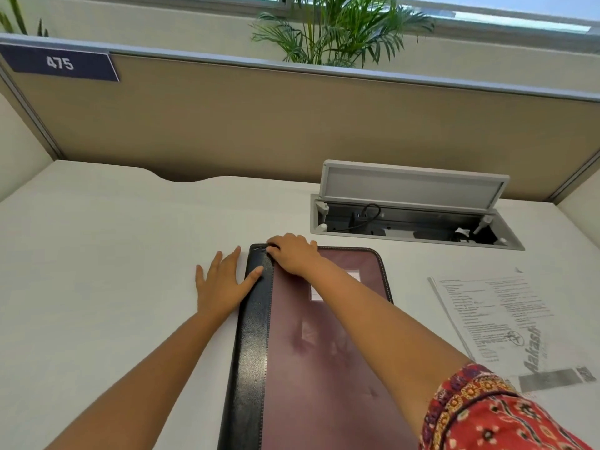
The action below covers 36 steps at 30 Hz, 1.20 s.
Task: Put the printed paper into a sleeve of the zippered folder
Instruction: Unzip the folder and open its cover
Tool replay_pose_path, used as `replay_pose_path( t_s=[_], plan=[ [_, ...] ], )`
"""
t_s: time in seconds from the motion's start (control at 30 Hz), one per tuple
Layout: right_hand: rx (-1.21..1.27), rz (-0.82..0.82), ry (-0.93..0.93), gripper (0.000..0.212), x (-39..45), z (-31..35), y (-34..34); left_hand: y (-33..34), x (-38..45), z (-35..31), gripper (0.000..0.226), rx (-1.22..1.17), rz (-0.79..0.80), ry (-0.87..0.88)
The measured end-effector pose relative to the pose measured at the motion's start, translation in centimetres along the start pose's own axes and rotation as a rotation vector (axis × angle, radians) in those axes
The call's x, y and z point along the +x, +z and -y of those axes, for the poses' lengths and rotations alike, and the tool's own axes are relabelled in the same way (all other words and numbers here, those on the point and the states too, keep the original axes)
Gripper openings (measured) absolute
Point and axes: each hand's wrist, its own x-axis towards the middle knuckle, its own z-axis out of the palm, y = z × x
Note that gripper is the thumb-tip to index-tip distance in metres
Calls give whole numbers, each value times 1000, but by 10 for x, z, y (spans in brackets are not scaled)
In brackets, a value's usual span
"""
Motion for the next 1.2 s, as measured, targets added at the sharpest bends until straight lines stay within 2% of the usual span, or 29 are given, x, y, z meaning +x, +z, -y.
replay_pose_path(
  t_s=[0.4, 0.63, 0.77, 0.93, 1.1, 1.2],
  plan=[
    [131, -16, 104, 37, 10, 19, 0, 2, -2, 0, 76, 1, -21, 8],
    [244, -100, 237, 42, 19, 36, 15, 1, -2, -1, 89, -3, -25, 9],
    [294, -81, 287, 29, 25, 40, 11, 2, -2, -1, 89, -3, -25, 12],
    [323, 64, 327, 32, 36, 38, -1, -1, -4, -1, 73, -19, 9, 28],
    [485, -96, 499, 24, 40, 36, -2, -4, 6, -10, 62, -132, 3, -61],
    [500, -106, 520, 26, 40, 38, -3, -1, 13, -15, 53, -156, -7, -63]
  ],
)
